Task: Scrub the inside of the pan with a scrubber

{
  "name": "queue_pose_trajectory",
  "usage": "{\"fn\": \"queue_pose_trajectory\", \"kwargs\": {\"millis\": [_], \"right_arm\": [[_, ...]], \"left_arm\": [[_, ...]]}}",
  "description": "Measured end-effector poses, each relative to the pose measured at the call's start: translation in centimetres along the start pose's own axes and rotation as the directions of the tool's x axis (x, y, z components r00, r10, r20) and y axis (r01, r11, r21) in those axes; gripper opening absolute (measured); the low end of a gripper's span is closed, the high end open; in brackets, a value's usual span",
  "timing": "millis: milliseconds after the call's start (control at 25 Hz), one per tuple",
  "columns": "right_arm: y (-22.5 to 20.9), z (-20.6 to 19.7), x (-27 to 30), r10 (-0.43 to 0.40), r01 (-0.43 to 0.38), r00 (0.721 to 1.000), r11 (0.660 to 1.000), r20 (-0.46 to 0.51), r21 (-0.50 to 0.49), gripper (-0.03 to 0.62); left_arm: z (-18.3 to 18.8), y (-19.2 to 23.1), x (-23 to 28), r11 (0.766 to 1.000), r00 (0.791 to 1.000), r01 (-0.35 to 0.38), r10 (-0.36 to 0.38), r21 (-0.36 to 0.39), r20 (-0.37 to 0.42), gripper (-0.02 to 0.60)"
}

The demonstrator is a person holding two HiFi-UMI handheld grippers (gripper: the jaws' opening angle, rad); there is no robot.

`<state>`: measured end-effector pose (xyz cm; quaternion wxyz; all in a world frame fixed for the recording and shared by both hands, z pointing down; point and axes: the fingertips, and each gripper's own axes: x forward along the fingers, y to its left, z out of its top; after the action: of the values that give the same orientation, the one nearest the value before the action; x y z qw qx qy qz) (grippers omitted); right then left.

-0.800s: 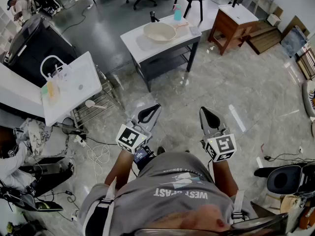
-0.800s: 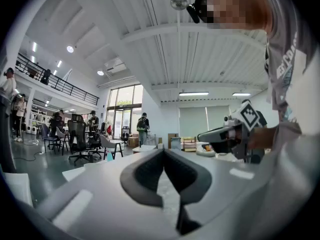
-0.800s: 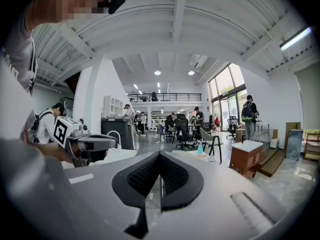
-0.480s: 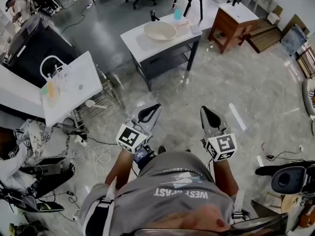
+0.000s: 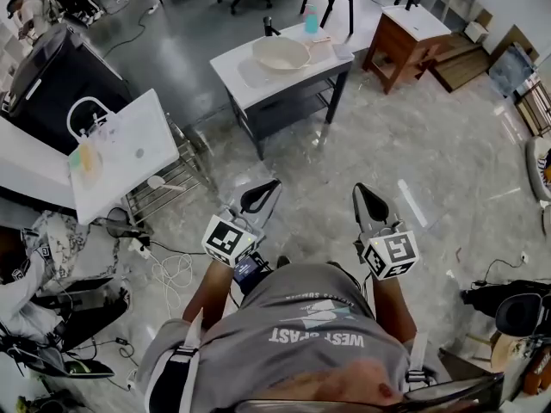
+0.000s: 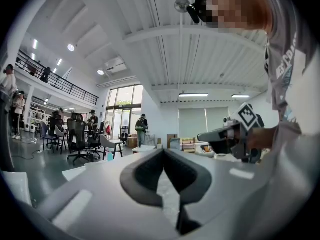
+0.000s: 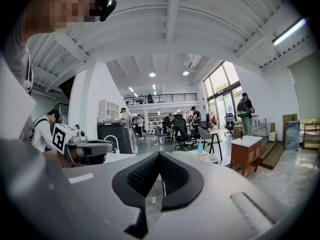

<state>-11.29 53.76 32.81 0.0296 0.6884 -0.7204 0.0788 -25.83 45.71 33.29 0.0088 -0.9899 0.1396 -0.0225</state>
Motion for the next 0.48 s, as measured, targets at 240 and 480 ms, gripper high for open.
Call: {"fn": "queue_pose_trajectory", "kwargs": {"millis": [240, 480], "right_arm": [[-1.1, -0.4, 0.9, -0.024, 0.024, 1.0, 0.999, -0.005, 0.022, 0.002], [-5.4, -0.2, 3.4, -0.05, 0.05, 0.999, 0.998, -0.003, 0.038, 0.002]], "left_arm": [[-0.3, 0.9, 0.9, 1.0, 1.0, 0.019, -0.019, -0.005, 0.001, 0.002], [-0.7, 3.2, 3.7, 1.0, 1.0, 0.005, -0.005, -0.006, -0.017, 0.002]]}}
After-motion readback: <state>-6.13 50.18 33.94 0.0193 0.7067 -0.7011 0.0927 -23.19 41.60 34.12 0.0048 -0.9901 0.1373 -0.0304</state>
